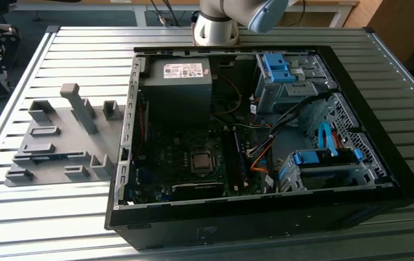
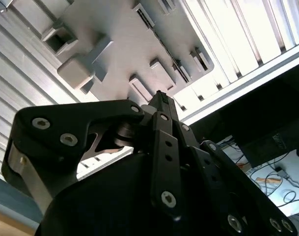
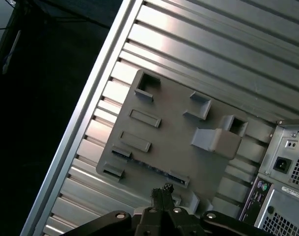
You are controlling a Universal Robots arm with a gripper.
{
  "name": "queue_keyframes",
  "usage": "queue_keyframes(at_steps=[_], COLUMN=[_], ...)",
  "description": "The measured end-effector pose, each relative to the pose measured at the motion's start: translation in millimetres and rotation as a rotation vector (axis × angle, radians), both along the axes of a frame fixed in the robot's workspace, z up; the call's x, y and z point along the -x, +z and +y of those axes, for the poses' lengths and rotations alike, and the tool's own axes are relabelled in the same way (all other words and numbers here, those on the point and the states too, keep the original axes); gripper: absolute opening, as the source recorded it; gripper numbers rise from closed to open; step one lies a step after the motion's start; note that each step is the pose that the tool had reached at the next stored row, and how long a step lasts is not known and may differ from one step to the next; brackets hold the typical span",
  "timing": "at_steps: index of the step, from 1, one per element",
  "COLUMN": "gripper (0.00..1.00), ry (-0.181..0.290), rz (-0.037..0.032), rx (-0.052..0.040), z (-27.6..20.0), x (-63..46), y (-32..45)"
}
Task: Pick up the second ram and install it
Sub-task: 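Pick up the second ram and move it above second insertion slot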
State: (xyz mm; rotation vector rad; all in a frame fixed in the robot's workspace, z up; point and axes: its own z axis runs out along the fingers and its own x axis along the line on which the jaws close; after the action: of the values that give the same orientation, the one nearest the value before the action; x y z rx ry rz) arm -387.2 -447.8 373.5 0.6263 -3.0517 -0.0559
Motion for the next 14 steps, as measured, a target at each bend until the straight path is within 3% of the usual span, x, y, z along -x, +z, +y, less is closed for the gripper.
queue_keyframes(at_steps=[12, 14], gripper=[0.11, 0.11], ry=[0.02, 0.041], rz=[-0.0002, -0.0002], rx=[-0.0001, -0.0002], z=[0.0, 0.1], x=[0.0, 0.0], y=[-0.1, -0.2])
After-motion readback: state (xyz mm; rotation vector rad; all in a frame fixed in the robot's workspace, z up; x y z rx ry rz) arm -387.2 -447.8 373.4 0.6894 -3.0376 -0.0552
